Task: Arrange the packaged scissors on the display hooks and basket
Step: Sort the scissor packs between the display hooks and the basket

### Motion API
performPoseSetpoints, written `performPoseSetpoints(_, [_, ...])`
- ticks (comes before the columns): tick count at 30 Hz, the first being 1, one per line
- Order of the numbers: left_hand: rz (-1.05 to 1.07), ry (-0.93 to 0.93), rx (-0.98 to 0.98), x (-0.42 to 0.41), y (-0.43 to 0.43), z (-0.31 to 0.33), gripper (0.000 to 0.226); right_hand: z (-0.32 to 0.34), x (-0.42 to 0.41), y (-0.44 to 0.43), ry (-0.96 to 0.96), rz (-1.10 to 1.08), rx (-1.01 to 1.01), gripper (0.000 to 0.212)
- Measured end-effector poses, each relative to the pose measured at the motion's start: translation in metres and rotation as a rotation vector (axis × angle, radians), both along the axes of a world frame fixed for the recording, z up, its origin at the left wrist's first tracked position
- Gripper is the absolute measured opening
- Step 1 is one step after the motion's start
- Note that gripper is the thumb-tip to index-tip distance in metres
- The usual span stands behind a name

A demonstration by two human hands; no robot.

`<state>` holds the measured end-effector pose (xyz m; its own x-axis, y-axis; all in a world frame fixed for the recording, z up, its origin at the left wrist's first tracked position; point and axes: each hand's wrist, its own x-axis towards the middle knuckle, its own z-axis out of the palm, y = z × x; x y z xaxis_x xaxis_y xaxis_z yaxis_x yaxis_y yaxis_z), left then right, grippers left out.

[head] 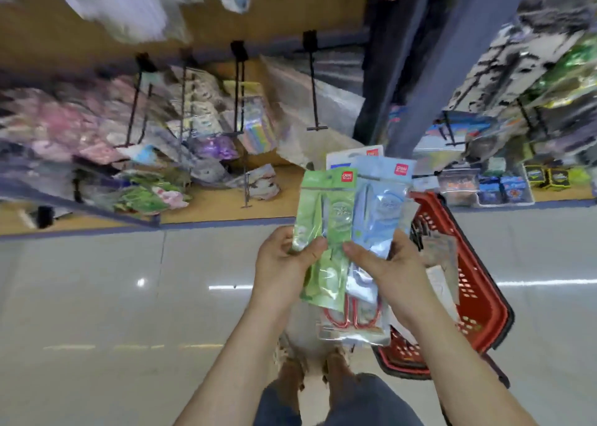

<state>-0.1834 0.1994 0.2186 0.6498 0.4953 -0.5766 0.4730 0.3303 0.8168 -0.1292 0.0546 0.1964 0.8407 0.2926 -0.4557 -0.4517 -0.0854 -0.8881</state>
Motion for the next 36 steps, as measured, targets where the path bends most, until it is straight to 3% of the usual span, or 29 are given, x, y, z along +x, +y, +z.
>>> performPoseSetpoints(8, [0.294, -0.194, -0.016, -0.097, 0.121, 0.058, 0.025, 0.077, -0.048, 0.114, -0.157, 0.258, 0.016, 0.021])
performPoseSetpoints(12, [0.246, -0.342, 0.035, -0.131, 0.177, 0.097, 0.031, 0.125, -0.075, 0.164, -0.352, 0.356, -0.053, 0.016])
performPoseSetpoints(17, [0.194, -0.510, 0.096, -0.153, 0.229, 0.139, 0.033, 0.181, -0.097, 0.221, -0.562, 0.459, -0.004, 0.031])
performPoseSetpoints(22, [0.140, -0.600, 0.149, -0.154, 0.272, 0.157, 0.040, 0.197, -0.093, 0.258, -0.646, 0.475, -0.001, 0.033])
performPoseSetpoints(27, [0.061, -0.579, 0.240, -0.141, 0.317, 0.167, 0.051, 0.193, -0.075, 0.298, -0.890, 0.482, -0.085, 0.036])
performPoseSetpoints(33, [0.029, -0.599, 0.417, -0.108, 0.379, 0.197, 0.022, 0.195, -0.034, 0.349, -1.051, 0.478, -0.053, 0.037])
performPoseSetpoints(36, [0.001, -0.648, 0.457, -0.092, 0.404, 0.215, 0.025, 0.204, -0.019, 0.374, -1.090, 0.437, -0.018, 0.034])
